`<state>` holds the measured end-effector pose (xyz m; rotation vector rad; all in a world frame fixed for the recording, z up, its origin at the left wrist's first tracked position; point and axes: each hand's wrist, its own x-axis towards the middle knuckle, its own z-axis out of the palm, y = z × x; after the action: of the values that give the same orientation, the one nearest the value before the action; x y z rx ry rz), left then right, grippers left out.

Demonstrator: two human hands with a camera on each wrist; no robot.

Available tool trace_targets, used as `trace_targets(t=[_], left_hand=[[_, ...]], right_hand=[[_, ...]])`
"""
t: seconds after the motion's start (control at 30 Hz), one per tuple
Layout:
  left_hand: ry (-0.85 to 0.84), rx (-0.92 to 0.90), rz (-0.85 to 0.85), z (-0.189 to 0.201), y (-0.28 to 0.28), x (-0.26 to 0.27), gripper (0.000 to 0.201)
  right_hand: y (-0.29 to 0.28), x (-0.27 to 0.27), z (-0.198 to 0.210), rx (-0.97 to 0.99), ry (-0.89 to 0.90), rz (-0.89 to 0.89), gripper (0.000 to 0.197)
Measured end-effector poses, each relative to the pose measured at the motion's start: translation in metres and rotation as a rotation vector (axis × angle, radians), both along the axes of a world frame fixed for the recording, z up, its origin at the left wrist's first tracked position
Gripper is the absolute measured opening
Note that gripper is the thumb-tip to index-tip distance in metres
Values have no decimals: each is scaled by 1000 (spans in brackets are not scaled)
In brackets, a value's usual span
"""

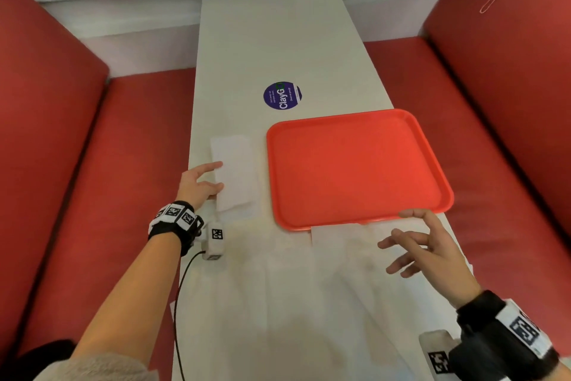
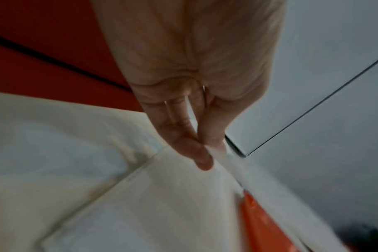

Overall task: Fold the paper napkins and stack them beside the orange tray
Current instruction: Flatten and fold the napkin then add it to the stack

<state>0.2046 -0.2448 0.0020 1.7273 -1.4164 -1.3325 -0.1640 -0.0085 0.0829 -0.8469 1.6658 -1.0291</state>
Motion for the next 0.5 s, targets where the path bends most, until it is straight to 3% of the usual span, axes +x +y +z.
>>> trace_targets(t=[0.2,0.37,0.5], left_hand=[[-202,28,-31,-34,-9,3,52],[-278,-50,-59,-28,-3,-1,46],[-519,-220,-100,-16,12,-11,38]], right_hand=[[-8,8,-2,13,10,4,22],[-8,11,-4,23,23,34,20],[4,3,-9,27,157,106,13]])
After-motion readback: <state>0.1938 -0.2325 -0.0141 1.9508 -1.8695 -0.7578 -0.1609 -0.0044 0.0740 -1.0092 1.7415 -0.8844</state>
